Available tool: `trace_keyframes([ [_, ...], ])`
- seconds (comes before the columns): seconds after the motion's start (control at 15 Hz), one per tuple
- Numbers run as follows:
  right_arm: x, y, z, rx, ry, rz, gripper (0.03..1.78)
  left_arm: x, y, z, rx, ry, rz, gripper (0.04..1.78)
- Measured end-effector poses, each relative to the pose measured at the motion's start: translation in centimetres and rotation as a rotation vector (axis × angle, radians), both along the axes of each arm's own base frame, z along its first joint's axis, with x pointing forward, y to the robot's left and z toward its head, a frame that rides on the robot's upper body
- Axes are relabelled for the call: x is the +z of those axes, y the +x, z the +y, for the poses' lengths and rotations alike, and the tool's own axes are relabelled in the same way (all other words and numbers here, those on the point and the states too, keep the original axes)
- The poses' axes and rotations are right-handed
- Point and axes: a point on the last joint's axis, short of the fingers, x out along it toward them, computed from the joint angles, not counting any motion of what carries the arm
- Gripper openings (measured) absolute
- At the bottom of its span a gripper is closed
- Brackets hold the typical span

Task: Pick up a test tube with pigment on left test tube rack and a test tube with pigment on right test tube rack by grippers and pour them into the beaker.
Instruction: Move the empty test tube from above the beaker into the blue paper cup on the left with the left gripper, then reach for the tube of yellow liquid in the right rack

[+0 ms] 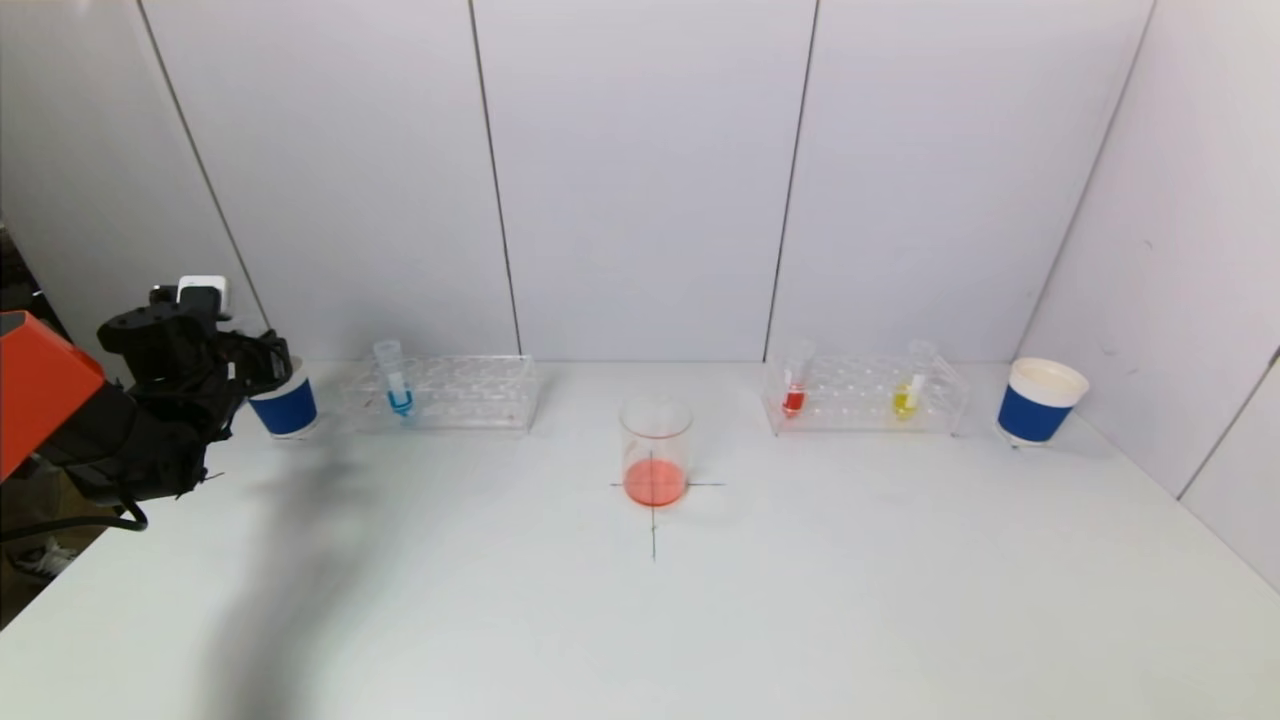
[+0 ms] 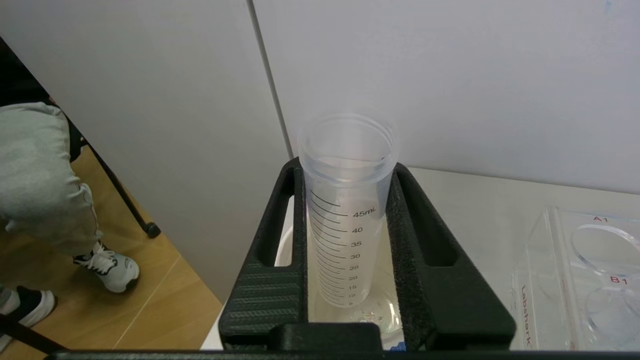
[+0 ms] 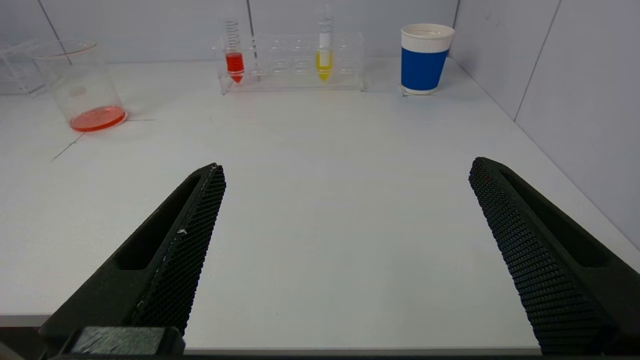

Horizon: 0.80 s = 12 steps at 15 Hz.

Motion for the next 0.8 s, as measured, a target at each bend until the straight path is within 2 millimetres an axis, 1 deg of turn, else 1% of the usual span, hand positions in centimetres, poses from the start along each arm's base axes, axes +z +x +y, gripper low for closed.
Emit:
trace_keyframes([
  [0.13,0.0,0.0,0.0,0.0,0.0,0.0,1.77,-0.01,0.0,0.0,0.0,-0.001,0.0,0.7],
  [0.2,0.0,0.0,0.0,0.0,0.0,0.0,1.77,0.01,-0.01,0.01,0.0,0.0,0.0,0.84],
  [0.4,0.0,0.0,0.0,0.0,0.0,0.0,1.77,0.09,-0.03,-0.01,0.0,-0.001,-0.003,1.33],
  [0.53,0.0,0.0,0.0,0.0,0.0,0.0,1.77,0.15,-0.04,-0.01,0.0,0.0,-0.004,1.58],
  [0.67,0.0,0.0,0.0,0.0,0.0,0.0,1.77,0.21,-0.05,-0.01,0.001,0.0,-0.006,1.72],
  [0.8,0.0,0.0,0.0,0.0,0.0,0.0,1.77,0.39,-0.08,-0.02,0.002,0.001,-0.009,1.77],
])
